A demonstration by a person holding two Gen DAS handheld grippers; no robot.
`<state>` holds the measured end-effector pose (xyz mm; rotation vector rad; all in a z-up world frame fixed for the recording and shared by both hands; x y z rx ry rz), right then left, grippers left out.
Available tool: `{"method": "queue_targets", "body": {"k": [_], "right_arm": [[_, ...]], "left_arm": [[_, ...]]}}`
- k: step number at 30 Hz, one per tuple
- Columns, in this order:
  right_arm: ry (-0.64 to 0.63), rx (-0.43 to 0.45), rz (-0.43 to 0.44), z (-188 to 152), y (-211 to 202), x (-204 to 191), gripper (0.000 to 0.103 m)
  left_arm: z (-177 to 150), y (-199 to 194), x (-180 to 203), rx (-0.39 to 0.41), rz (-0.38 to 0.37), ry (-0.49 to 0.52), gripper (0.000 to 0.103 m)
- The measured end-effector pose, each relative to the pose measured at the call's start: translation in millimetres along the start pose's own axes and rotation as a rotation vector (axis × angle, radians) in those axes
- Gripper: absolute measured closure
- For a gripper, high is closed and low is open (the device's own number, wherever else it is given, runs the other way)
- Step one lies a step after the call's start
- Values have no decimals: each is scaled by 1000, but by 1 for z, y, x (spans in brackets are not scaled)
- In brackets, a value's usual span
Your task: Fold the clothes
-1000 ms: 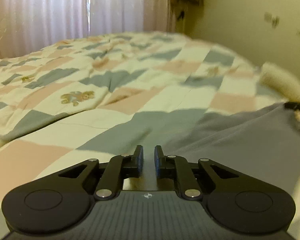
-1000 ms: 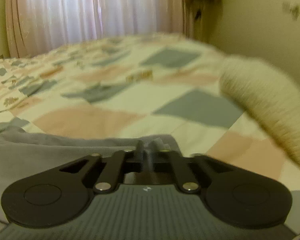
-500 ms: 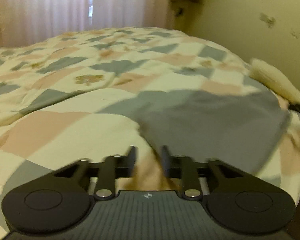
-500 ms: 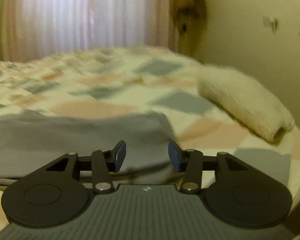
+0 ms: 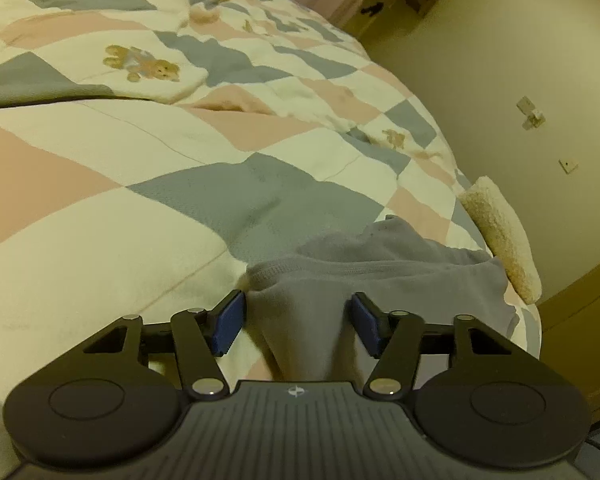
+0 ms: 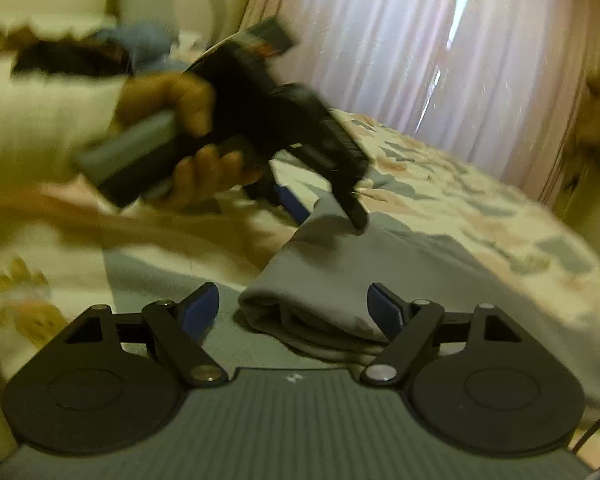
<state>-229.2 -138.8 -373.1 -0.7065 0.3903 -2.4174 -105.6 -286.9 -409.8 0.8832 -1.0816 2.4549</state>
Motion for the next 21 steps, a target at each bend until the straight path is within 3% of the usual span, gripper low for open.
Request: {"method": "queue_targets", "body": {"k": [3, 4, 5, 8, 10, 11, 13, 16, 21], "right_arm": [[-156, 4, -103, -2, 15, -13, 34], [-188, -9, -129, -3, 18, -14, 45], [-208, -24, -146, -4, 20, -14, 49], [-240, -33, -174, -9, 23, -12, 50], [-278, -41, -176, -12, 28, -16, 57], [-287, -50, -168, -13, 32, -16, 71], [-306, -68, -151, -13, 40, -17, 83], [-255, -58, -135, -5, 42, -5, 91], [-101, 13, -84, 16, 24, 17, 91]], "left_arm": [[-2, -1, -3, 0, -14, -16, 54], [-2, -3, -4, 3, -25, -28, 55], [-4, -5, -5, 5, -39, -40, 53], [-7, -1, -9, -4, -42, -45, 51], [-5, 3, -10, -10, -45, -53, 60], [-3, 5, -11, -13, -48, -59, 69], [2, 9, -12, -17, -52, -80, 78], [5, 3, -8, -2, -68, -108, 85], [7, -39, 15, 105, -94, -123, 85]]}}
Point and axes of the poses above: each gripper's, at about its wrist camera, not at the fingertips, and y roughly the way its jaws point, x to its right, z to its top, the point moved 9 cm from there along y, roughly the way its jaws point, and after that the axes turned 9 degrees about -z, right-handed, at the moved point
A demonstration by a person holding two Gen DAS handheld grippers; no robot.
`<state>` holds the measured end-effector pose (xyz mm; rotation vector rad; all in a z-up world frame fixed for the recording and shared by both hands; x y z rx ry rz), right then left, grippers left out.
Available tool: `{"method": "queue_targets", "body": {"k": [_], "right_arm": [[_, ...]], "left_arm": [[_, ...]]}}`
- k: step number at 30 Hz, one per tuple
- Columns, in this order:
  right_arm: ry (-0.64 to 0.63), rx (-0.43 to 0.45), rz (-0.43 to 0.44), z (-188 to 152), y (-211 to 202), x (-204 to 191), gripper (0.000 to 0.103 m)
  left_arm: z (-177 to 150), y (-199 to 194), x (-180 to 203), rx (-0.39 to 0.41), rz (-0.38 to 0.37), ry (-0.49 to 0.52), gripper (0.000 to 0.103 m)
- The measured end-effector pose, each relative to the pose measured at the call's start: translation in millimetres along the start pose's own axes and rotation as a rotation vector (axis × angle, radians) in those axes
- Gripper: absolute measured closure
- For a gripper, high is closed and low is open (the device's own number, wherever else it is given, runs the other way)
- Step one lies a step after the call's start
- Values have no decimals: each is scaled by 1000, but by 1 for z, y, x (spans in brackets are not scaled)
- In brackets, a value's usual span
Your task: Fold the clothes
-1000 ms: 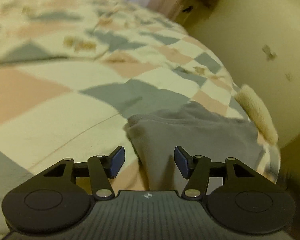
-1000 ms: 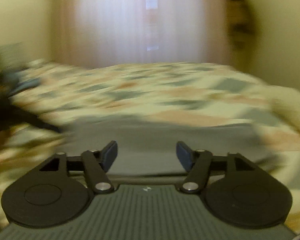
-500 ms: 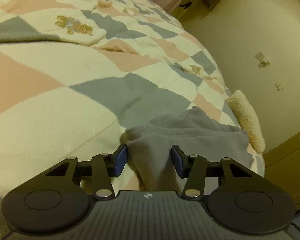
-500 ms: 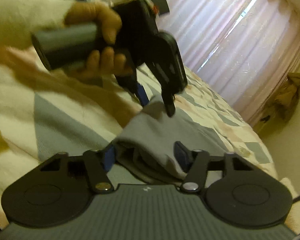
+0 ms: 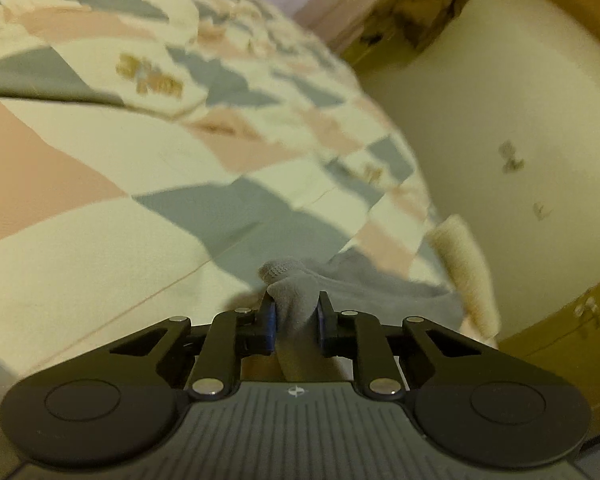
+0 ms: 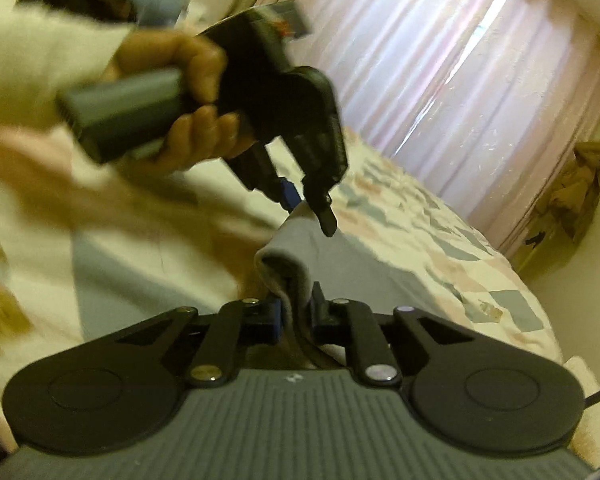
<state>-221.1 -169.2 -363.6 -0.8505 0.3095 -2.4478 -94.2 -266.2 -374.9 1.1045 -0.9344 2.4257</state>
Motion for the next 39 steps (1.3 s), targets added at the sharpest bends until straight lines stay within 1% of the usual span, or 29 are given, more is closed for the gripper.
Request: {"method": "queue_targets", "body": {"k": [1, 2, 3, 5, 7, 8, 10, 12, 13, 14, 15, 17, 19, 21, 22, 23, 26, 27, 28, 29, 30, 31, 32, 33, 34, 35, 36, 37, 39], "right_arm": [[44, 6, 19, 3, -4, 6, 91], [89, 13, 38, 5, -7, 11, 91], [186, -13, 87, 1, -6, 21, 92], [409, -53, 195, -10, -1, 49, 92], [608, -35, 243, -15, -6, 91, 92], [708, -25, 267, -17, -9, 113, 92], [840, 4, 262, -24, -13, 159, 92], [1003, 19, 260, -42, -12, 208, 92], [1092, 24, 248, -56, -11, 233, 92], [1154, 26, 228, -72, -9, 249, 92], [1208, 26, 188, -89, -8, 270, 92], [1282, 4, 82, -127, -7, 307, 92], [1330, -21, 0, -163, -1, 332, 92], [1372, -83, -53, -200, 12, 345, 92], [1392, -115, -79, -218, 18, 352, 92], [1422, -131, -65, -230, 27, 353, 92], [1422, -114, -18, -236, 36, 354, 92], [1414, -100, -10, -234, 36, 354, 89], [1406, -86, -3, -231, 37, 354, 84], [1429, -72, 9, -231, 36, 355, 63], [1447, -70, 2, -233, 38, 359, 51], [1465, -67, -5, -235, 39, 363, 43], [1484, -65, -12, -237, 41, 367, 43], [1481, -88, 9, -238, 45, 364, 46], [1477, -112, 29, -238, 48, 361, 66], [1461, -128, 48, -238, 48, 357, 78], [1444, -145, 67, -237, 47, 353, 81], [1406, -156, 66, -234, 47, 350, 86], [1360, -166, 56, -229, 43, 350, 86]], "left_arm": [[0, -2, 1, 4, 12, -20, 84], [-1, 3, 1, -12, 53, -23, 84], [-3, 7, 2, -28, 93, -27, 85], [5, 18, 21, -24, 112, -7, 85], [13, 30, 41, -21, 130, 13, 83], [19, 38, 60, -10, 111, 36, 81], [36, 65, 101, -13, 69, 84, 78], [50, 105, 144, -32, 49, 146, 69], [55, 125, 162, -42, 39, 180, 68], [58, 147, 180, -54, 30, 206, 69], [57, 172, 198, -79, 8, 239, 68], [49, 218, 226, -151, -23, 299, 61], [34, 258, 241, -210, -21, 357, 60], [19, 278, 241, -245, 9, 383, 61], [15, 277, 237, -246, 3, 387, 61], [10, 275, 233, -247, -2, 390, 61], [4, 246, 208, -196, 51, 421, 61], [4, 233, 197, -173, 73, 413, 61], [3, 219, 186, -150, 96, 405, 61], [3, 205, 176, -127, 118, 396, 62], [2, 188, 165, -95, 128, 384, 61], [-1, 176, 158, -76, 130, 369, 61], [-4, 165, 151, -57, 132, 354, 60], [-6, 160, 145, -56, 130, 337, 59], [-11, 160, 142, -63, 123, 328, 59], [-15, 160, 138, -70, 116, 319, 59], [-19, 163, 136, -80, 120, 323, 59], [-23, 166, 134, -89, 123, 327, 59], [-26, 168, 136, -79, 136, 375, 59]]}}
Point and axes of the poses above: each gripper's, at about its wrist camera, not at the fingertips, and y roughly the way its jaws point, x to its right, z to its top, the point moved 9 cm from there along y, roughly the way its jaws point, and after that the axes turned 9 degrees about -z, right-handed, at the moved point
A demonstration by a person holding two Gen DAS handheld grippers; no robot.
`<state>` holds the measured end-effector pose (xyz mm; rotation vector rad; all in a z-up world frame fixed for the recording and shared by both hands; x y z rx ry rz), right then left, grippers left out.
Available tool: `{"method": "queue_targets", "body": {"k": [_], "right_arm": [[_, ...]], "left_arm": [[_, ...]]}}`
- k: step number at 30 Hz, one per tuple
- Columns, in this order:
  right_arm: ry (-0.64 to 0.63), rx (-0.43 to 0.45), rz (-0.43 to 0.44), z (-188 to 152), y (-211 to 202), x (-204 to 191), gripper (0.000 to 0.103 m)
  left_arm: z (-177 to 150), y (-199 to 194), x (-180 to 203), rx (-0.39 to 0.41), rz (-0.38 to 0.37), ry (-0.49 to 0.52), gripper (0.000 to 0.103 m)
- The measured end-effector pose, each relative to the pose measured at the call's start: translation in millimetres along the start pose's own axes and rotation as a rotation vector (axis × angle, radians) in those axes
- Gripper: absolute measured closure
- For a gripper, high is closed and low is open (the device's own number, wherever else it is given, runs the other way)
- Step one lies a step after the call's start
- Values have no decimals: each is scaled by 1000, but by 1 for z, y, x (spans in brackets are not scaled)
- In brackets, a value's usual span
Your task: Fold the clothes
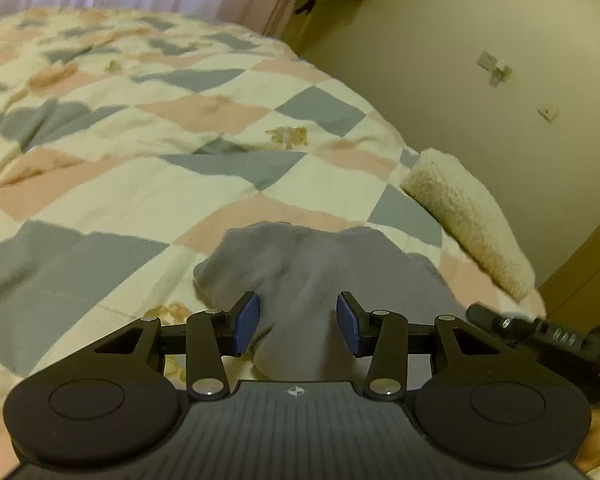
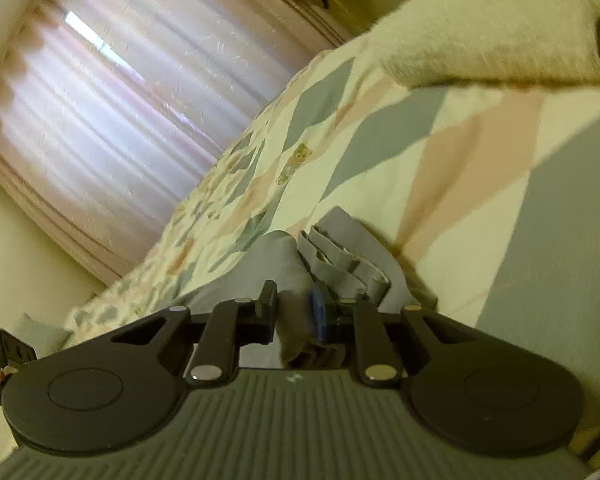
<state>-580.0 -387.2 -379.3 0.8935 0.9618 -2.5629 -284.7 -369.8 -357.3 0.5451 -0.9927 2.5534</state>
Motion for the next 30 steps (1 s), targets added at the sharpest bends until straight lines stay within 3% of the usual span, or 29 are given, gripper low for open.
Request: {"method": "queue_targets", "body": {"k": [1, 4, 10, 12, 13, 20, 22, 27, 30], "right_arm": [[-12, -2, -6, 1, -3, -2, 84], [-13, -47, -22, 4, -3, 5, 58], [-63, -232, 83, 1, 12, -8, 62], [-106, -256, 48, -1, 19, -11, 72], [-138, -244, 42, 0, 20, -14, 87], [-362, 19, 57, 23, -23, -55, 89], [-375, 60, 9, 26, -31, -49, 89], [-249, -3, -128, 13, -15, 4, 89], [-195, -44, -130, 2, -8, 17, 82]], "left_arm": [[-1, 0, 1, 6, 4, 10, 59], [-4, 1, 1, 8, -13, -6, 56], [-9, -1, -13, 6, -40, -62, 54], [-10, 1, -14, 8, -44, -60, 54], [-9, 1, -14, 11, -46, -56, 54], [-2, 7, 0, 41, -80, -5, 47], [-1, 13, 7, 39, -87, 20, 46], [-6, 20, 19, 23, -101, 48, 47], [-7, 14, 26, 43, -76, 120, 55]]}}
Point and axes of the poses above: each gripper's, at about its wrist camera, not at the fingertips, and y roughly the way its jaws point, x to its right, z to its top, the point moved 9 cm from there along y, roughly the way its jaws point, and after that the axes turned 9 degrees about -z, right-handed, at the moved point
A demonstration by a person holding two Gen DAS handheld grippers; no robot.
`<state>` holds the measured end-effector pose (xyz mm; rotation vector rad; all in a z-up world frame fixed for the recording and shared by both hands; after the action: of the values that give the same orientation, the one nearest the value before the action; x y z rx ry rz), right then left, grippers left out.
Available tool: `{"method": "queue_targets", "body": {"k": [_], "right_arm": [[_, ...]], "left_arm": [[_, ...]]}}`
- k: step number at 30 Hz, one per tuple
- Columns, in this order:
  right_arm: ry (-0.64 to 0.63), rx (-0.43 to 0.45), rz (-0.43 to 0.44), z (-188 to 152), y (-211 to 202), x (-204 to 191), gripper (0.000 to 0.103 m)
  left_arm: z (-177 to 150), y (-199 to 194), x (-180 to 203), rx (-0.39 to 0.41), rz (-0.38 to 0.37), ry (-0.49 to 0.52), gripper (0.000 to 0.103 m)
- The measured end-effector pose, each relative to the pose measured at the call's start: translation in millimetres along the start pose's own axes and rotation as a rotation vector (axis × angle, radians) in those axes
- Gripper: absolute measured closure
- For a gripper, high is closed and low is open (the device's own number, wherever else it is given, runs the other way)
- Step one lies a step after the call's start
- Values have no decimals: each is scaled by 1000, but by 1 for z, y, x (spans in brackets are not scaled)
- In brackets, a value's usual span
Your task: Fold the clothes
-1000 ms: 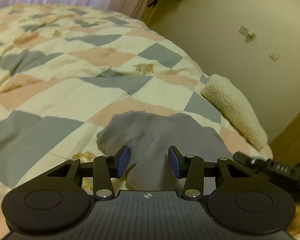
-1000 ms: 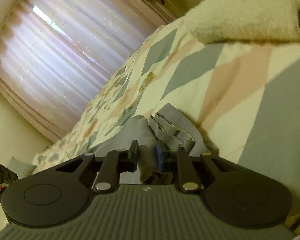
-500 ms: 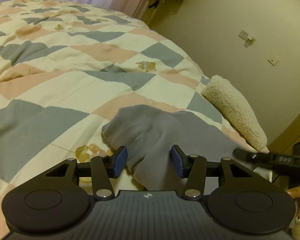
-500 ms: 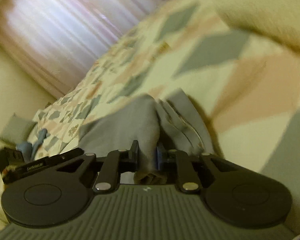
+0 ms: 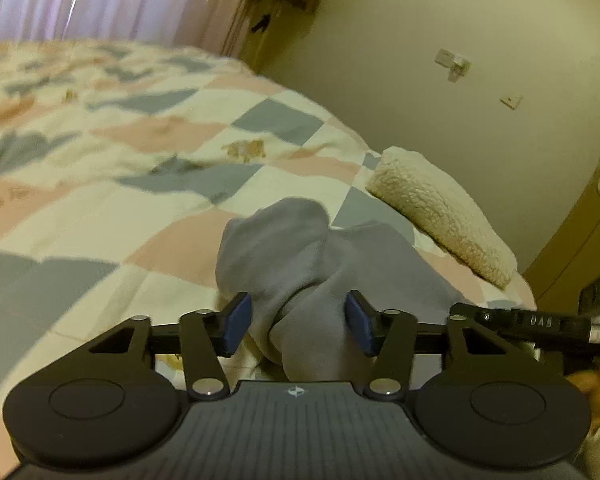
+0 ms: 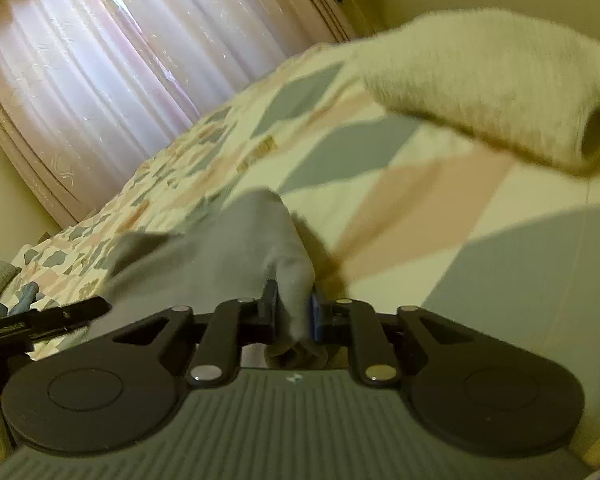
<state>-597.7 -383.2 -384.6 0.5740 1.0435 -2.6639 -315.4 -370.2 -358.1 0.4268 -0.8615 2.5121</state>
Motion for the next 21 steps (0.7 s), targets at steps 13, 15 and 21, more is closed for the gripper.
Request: {"method": "queue_targets", "body": {"k": [13, 15, 21], "right_arm": [[-140, 113, -101, 1, -10, -35, 64], [-94, 118, -140, -6, -8, -23, 64], [-430, 245, -76, -36, -57, -114, 44]], "left_arm": [[17, -11, -54, 20, -119, -269, 48], [12, 2, -69, -22, -163, -372, 49], [7, 25, -85, -19, -307, -570, 49]]}}
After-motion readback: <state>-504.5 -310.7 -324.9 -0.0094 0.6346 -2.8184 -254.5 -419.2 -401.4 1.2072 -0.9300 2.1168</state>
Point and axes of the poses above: each gripper's, at about its wrist camera, not at the fingertips, and y roughly the way its jaws point, x to its right, z to its top, the point moved 9 cm from there along y, roughly the way its jaws point, and after that the axes turned 9 degrees about -z, right-handed, at the moved point
